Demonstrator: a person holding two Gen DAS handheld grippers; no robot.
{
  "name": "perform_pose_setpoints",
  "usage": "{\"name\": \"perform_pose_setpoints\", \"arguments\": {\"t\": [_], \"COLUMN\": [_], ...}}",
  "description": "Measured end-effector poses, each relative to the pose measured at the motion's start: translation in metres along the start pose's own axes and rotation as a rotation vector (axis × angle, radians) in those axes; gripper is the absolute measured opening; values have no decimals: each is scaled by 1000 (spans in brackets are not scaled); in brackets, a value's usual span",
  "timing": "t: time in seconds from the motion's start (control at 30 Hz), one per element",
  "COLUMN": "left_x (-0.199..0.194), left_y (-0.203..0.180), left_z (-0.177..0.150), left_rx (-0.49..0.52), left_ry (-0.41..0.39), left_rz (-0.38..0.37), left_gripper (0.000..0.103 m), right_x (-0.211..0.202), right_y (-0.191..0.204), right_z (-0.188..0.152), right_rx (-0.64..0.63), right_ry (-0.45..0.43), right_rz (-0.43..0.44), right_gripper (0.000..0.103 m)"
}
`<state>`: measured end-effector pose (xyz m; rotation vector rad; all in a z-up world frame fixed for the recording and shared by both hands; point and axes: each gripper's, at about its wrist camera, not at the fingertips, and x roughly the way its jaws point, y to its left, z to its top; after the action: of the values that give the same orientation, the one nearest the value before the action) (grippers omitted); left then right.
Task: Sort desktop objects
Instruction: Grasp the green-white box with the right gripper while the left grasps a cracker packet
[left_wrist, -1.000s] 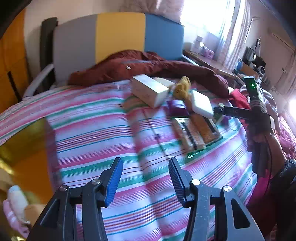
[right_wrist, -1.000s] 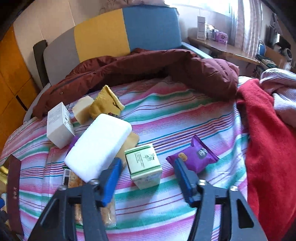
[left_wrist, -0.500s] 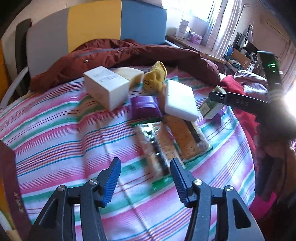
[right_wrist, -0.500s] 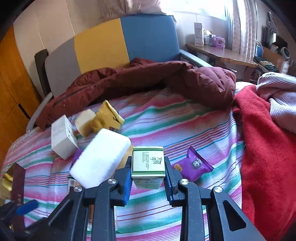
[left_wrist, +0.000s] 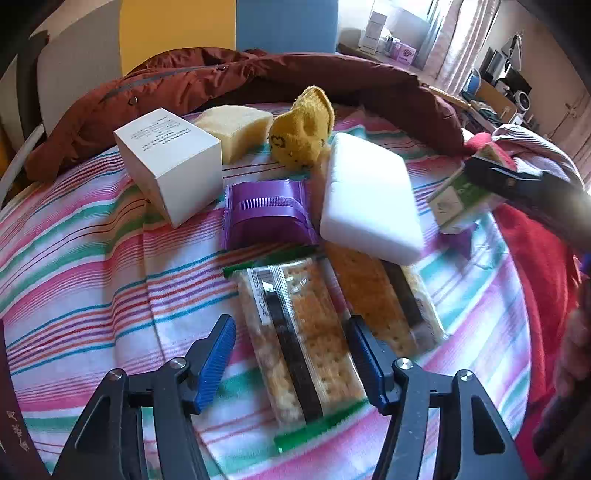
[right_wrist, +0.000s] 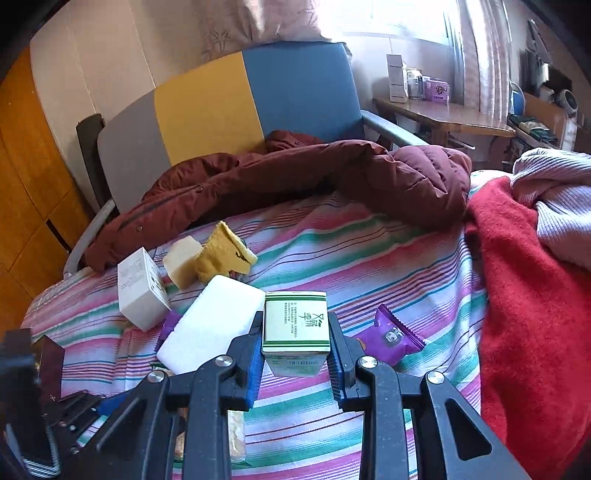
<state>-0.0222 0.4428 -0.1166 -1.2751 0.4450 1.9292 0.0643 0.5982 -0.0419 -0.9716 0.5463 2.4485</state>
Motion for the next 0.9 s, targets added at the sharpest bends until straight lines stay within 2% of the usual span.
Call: {"name": "perform_pose_setpoints", "arguments": {"t": [0.23, 0.3, 0.4, 0.6, 0.9], "left_x": [9, 7, 3, -15, -57], "left_y": [-8, -10, -8, 8, 45], "left_z": [2, -2, -11, -38, -95], "left_rx": [58, 84, 114, 108, 4], "left_ry": [-22, -41, -68, -95, -108], "left_rz": [66, 93, 96, 95, 103], "left_gripper": [64, 55, 52, 50, 48], "right_x": [-1, -1, -1, -2, -6], "right_y": [4, 4, 3, 2, 5], "right_z": [0, -1, -1, -3, -5], "right_rx": [-14, -15, -17, -21, -37], "right_ry": [-6, -6, -9, -14, -30], "right_rz": [5, 5, 3, -5, -11], "right_gripper": [30, 30, 30, 30, 30]}}
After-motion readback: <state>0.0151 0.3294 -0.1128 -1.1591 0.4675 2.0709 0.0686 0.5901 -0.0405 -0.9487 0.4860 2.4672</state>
